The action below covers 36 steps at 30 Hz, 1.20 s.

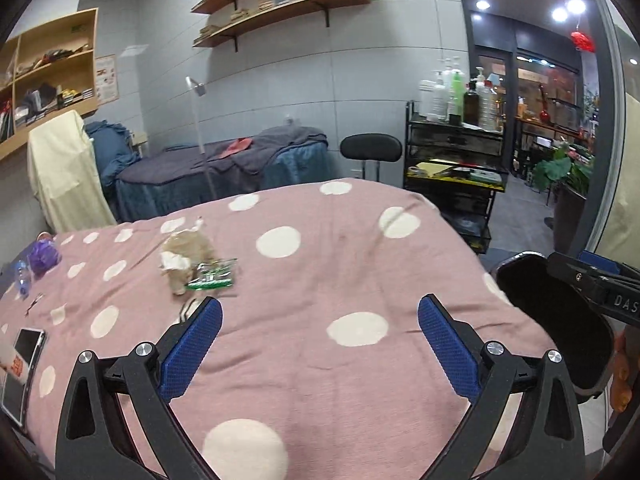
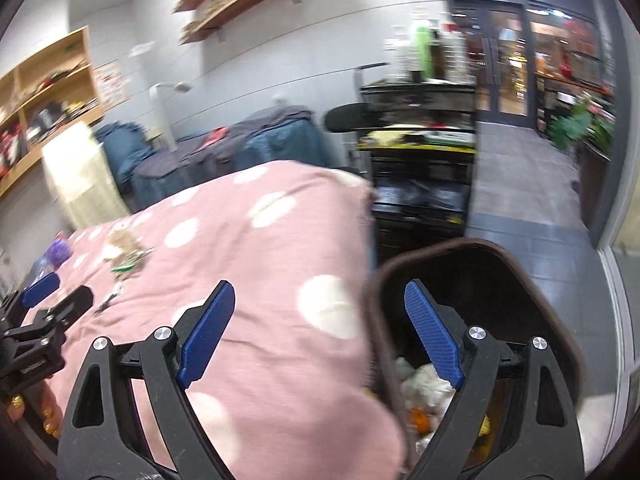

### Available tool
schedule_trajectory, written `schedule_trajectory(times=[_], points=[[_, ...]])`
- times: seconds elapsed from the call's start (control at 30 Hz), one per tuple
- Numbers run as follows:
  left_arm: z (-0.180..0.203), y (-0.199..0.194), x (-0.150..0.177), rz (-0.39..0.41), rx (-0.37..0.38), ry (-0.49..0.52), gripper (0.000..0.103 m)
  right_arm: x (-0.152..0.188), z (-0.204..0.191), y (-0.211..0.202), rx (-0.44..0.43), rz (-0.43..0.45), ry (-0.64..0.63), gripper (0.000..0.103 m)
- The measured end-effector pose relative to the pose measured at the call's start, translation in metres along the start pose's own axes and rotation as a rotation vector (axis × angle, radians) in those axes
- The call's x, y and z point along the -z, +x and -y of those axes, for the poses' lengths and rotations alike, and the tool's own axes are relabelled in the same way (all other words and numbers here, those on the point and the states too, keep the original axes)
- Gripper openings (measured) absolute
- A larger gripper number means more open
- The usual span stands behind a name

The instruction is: Collect trash

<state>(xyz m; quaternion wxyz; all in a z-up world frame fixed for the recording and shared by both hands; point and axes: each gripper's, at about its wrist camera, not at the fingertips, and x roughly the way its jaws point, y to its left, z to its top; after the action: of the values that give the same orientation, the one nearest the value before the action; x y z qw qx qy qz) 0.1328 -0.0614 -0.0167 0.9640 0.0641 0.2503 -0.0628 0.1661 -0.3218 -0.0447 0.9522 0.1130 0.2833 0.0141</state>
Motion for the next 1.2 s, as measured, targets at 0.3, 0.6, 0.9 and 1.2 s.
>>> schedule_trajectory(times=[0.3,0.6,0.9,1.2], points=[[-0.08,0.004,0.023,-0.067,-0.157,-0.049,0.097,-0.003,-0.098,0.036,-0.195,-0.083,-0.168,0.086],[-0.157,0.02,0.056,-0.215,-0.189,-0.176,0.097,-0.002,-0.178,0.072,-0.355,-0.212,-0.244,0.086],[-0.208,0.03,0.067,-0.239,-0.208,-0.243,0.097,0.004,-0.254,0.134,-0.413,-0.344,-0.327,0.086],[-0.232,0.046,0.055,-0.208,-0.17,-0.245,0.097,-0.008,-0.315,0.203,-0.353,-0.4,-0.404,0.086]])
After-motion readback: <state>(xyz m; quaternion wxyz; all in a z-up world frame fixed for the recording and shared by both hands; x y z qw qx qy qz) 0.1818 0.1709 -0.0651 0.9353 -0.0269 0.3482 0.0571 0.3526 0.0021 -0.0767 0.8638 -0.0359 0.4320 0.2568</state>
